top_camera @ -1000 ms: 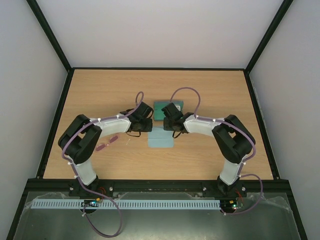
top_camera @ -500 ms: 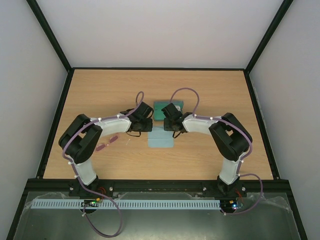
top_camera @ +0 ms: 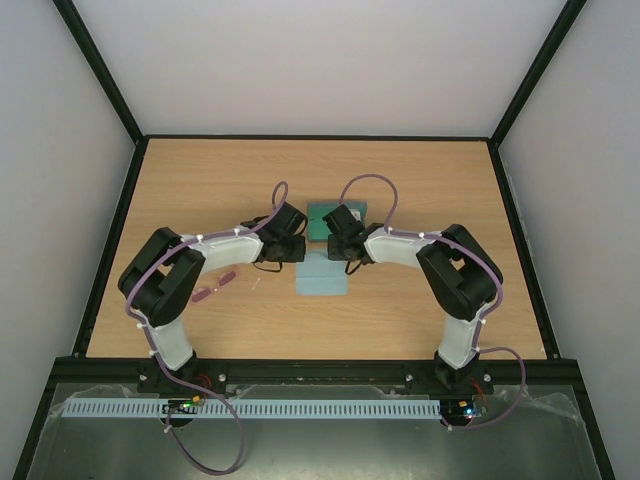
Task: Organize the sunglasses
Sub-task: Fold the glasses cleaning cloth at the center of the board.
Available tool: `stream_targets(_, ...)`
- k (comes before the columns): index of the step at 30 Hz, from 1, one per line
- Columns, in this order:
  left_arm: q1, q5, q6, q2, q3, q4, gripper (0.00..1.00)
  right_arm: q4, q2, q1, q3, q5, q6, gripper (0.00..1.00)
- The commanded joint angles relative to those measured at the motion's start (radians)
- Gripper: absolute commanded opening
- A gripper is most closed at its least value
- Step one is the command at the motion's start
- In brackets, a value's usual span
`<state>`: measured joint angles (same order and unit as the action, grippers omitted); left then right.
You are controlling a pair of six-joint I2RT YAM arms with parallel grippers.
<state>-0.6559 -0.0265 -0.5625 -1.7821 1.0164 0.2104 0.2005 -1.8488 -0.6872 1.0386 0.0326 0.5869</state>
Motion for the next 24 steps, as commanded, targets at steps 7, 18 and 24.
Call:
stream_targets(7, 0.007, 0.008, 0.013, -0.030, 0.027, 0.012, 0.02, 0.007, -0.014, 0.003, -0.016, -0.002, -0.005, 0.01)
stream_targets(18, 0.004, 0.020, 0.011, -0.005, 0.025, 0.005, 0.02, 0.028, 0.077, 0.003, -0.026, 0.004, -0.008, 0.01)
stream_targets(24, 0.000, 0.021, 0.006, 0.011, 0.025, 0.006, 0.02, 0.036, 0.114, 0.003, -0.036, 0.008, -0.004, 0.01)
